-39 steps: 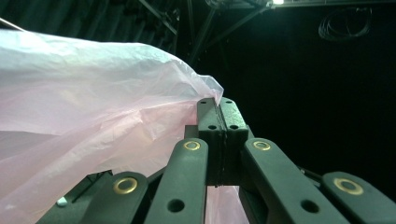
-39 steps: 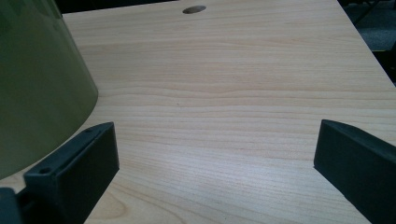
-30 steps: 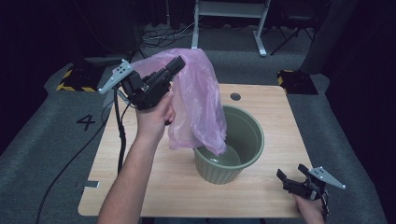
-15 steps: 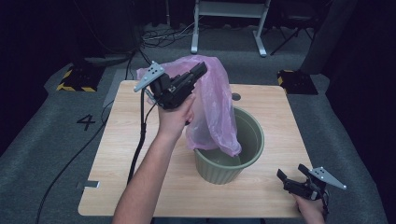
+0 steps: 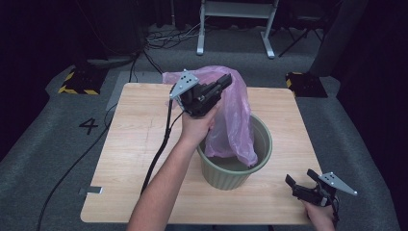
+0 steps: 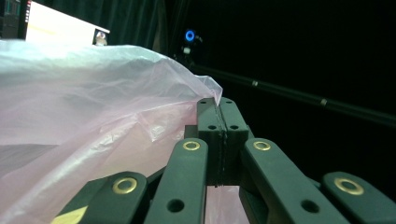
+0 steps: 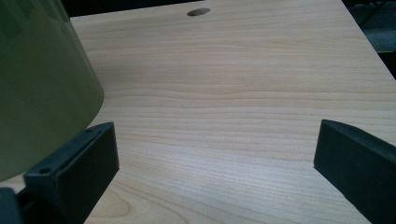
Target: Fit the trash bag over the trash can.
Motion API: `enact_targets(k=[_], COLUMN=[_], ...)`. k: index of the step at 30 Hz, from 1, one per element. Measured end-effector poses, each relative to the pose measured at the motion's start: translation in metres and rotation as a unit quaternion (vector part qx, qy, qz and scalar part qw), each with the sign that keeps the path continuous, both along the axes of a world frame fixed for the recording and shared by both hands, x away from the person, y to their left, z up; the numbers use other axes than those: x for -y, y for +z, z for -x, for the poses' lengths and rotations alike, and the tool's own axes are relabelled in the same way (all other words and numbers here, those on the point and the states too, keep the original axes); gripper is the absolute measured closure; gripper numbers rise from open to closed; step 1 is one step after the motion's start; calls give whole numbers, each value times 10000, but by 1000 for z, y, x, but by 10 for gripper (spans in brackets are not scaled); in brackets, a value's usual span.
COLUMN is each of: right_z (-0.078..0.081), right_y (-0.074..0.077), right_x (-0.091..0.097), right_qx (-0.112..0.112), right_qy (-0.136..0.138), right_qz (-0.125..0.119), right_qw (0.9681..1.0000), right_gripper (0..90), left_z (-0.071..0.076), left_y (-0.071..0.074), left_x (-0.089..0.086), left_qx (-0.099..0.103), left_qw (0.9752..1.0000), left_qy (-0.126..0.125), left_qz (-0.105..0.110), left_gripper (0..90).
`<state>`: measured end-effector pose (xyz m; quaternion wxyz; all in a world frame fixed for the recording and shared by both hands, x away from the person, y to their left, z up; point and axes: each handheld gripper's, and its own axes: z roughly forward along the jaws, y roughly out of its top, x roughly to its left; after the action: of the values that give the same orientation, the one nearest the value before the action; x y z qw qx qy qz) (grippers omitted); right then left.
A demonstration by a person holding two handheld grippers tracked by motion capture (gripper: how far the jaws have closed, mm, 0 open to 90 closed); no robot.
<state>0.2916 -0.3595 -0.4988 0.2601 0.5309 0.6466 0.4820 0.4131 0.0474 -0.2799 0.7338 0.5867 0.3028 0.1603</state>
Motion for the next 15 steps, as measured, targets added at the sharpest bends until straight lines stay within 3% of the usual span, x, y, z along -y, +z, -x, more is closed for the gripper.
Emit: enact_targets(k=[1, 3, 4, 5, 6, 7, 8, 13, 15], right_z=[0, 0, 0, 0, 0, 0, 0, 0, 0], right_y=[0, 0, 0, 0, 0, 0, 0, 0, 0], right_x=[0, 0, 0, 0, 0, 0, 0, -1, -1], right_qx=[0, 0, 1, 1, 5, 5, 5, 4, 3], right_qy=[1, 6, 1, 1, 0, 0, -8, -25, -27], right_qz=[-6, -2, 3, 3, 22, 22, 23, 38, 45], right_qw=[10000, 10000, 10000, 10000, 10000, 10000, 10000, 10000, 10000], right_gripper=[1, 1, 1, 1, 1, 1, 1, 1, 1], left_z=[3, 4, 7, 7, 11, 11, 14, 26, 33], left_y=[-3, -4, -5, -5, -7, -7, -10, -19, -24], left_x=[2, 2, 0, 0, -3, -3, -5, -9, -10], left_qx=[33, 44, 85, 85, -14, -14, -199, -359, -469], left_qw=[9998, 9995, 9988, 9988, 9978, 9978, 9968, 9934, 9910], left_qy=[6, 28, 77, 77, 53, 53, -57, -185, -286], left_qz=[-180, -298, -484, -484, -658, -658, -771, -1071, -1220], left_gripper=[896, 896, 896, 896, 896, 896, 896, 896, 896])
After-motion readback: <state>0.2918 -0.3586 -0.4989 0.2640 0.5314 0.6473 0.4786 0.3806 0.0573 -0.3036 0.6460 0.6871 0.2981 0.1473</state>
